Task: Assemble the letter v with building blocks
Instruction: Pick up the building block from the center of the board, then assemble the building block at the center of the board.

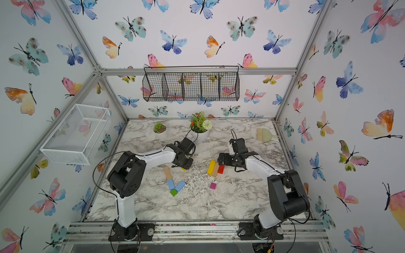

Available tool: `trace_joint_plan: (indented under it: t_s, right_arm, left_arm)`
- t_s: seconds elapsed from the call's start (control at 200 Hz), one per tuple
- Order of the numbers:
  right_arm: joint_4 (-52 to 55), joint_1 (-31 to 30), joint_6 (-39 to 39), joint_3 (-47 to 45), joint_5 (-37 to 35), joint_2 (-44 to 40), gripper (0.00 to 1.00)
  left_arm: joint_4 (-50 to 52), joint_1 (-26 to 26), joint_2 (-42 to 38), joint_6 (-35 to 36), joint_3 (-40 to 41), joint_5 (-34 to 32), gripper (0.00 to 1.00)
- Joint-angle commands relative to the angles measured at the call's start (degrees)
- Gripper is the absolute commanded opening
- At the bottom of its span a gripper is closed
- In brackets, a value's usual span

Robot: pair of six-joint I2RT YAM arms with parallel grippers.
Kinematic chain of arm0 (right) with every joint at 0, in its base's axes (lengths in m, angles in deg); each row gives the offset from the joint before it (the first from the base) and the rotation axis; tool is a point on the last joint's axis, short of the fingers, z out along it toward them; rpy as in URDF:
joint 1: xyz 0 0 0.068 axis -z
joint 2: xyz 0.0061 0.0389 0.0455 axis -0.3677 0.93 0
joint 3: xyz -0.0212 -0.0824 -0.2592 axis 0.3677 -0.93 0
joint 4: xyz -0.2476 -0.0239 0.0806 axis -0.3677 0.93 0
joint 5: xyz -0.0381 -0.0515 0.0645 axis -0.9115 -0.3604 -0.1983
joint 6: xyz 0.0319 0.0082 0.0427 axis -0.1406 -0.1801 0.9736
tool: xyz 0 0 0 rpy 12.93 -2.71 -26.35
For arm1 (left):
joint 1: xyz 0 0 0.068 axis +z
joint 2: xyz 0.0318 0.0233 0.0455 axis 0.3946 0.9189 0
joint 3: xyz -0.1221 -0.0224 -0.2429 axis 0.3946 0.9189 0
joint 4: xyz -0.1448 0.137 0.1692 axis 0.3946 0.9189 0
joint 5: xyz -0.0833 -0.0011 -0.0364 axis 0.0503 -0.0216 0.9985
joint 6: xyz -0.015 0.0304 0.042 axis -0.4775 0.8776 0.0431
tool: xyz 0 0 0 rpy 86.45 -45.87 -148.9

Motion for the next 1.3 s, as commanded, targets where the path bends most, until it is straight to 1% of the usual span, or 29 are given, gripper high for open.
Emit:
trace_joint_plan:
  t_s: [0.0,0.1,0.46,0.706,1.296]
  right_arm:
    - [1.3,0.2,-0.3,-0.8,-0.7,-1.5,0.99]
    - [1.1,0.2,-0.1,-1.3,-0.4,-1.8,0.99]
    - [1.2,0.2,0.1,-2.5,-0.2,-2.7,0.99]
    - [1.3,0.2,0.1,-2.7,-0.3,-2.7,0.99]
    - [1.0,0.2,-0.1,-2.7,0.2,-2.1,0.99]
  left_arm:
    - [-0.5,-2.3,-4.1,0.7,1.8,0.5,0.28]
    - [-1.5,-2.6,-5.4,0.7,3.1,1.6,0.28]
    - [-2.4,-4.0,-8.1,-0.2,6.0,1.6,0.28]
    - [-2.3,-5.4,-8.8,-1.3,7.1,1.6,0.28]
    - [-3.3,-6.6,-9.9,-3.2,10.1,1.9,0.28]
